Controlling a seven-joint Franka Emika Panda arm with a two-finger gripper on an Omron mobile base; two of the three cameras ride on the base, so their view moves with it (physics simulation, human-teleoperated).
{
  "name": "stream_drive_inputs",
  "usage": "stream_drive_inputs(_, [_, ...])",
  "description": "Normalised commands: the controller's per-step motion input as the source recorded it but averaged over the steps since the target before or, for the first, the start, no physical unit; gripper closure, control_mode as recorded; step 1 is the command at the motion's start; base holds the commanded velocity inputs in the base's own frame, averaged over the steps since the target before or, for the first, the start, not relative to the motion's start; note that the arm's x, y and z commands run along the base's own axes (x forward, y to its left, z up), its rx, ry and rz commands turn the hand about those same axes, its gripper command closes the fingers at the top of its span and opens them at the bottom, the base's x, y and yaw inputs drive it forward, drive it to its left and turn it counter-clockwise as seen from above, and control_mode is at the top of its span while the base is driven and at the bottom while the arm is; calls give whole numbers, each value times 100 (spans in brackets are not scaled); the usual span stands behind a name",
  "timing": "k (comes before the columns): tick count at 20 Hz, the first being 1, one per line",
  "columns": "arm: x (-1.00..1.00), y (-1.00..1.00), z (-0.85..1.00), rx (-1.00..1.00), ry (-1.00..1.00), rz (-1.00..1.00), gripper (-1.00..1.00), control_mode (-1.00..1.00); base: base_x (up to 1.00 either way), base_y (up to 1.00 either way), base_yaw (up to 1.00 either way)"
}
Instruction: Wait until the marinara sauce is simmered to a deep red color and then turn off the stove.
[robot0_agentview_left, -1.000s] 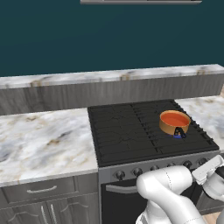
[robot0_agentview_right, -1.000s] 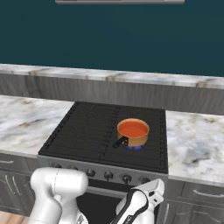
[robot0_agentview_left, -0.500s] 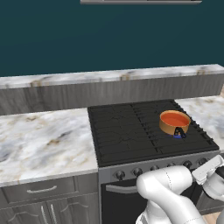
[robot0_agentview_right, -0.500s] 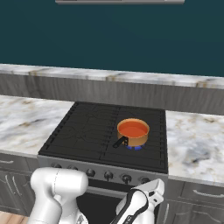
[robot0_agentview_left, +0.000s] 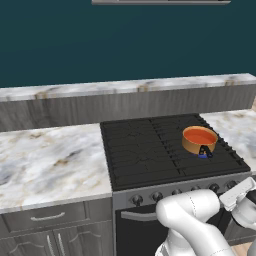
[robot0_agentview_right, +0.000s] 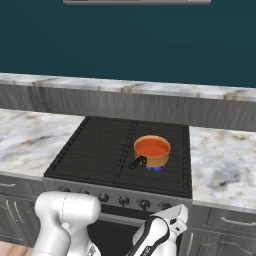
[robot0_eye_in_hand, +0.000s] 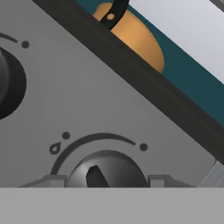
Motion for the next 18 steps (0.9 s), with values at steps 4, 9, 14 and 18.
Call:
stream_drive_inputs(4, [0,0,0,0,0,0,100,-100,0,0,0])
stream_drive_inputs(9, [0,0,0,0,0,0,100,-100,0,0,0])
stream_drive_inputs(14, [0,0,0,0,0,0,100,-100,0,0,0])
stream_drive_inputs(18, [0,0,0,0,0,0,100,-100,0,0,0])
